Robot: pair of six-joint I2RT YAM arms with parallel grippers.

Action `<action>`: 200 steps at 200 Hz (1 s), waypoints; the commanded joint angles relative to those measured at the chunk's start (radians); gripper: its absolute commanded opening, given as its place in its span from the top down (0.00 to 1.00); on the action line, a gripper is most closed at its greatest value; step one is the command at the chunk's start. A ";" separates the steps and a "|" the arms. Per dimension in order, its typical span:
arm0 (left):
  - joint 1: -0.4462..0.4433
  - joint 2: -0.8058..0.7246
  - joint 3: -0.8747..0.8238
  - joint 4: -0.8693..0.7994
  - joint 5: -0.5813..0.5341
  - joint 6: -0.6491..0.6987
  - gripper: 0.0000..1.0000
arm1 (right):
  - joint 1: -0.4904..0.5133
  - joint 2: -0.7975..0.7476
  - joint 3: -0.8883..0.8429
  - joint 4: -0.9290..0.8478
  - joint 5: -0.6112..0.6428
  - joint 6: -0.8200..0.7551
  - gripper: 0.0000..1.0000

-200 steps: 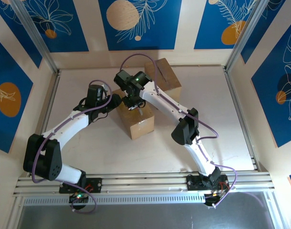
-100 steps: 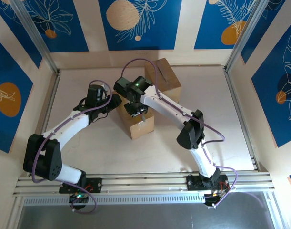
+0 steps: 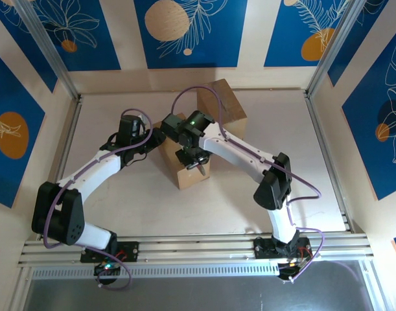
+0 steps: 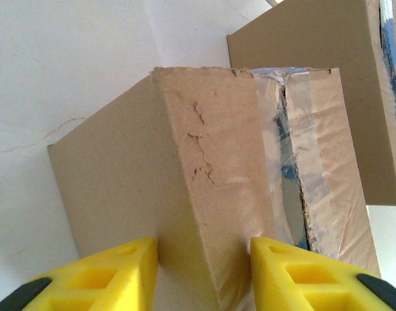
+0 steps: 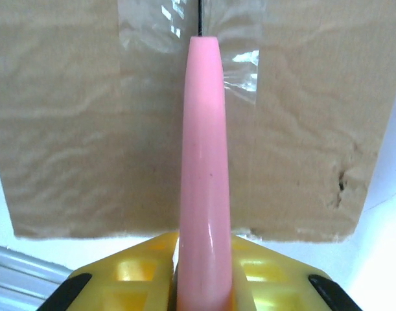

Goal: Unpack the express box

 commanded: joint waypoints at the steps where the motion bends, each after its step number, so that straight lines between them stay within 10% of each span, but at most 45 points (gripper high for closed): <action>1: 0.012 0.036 -0.028 -0.084 -0.055 -0.004 0.59 | 0.014 -0.052 -0.053 -0.094 -0.050 0.048 1.00; 200: 0.012 0.047 -0.026 -0.073 -0.050 -0.009 0.60 | 0.108 -0.339 -0.344 -0.080 -0.105 0.231 1.00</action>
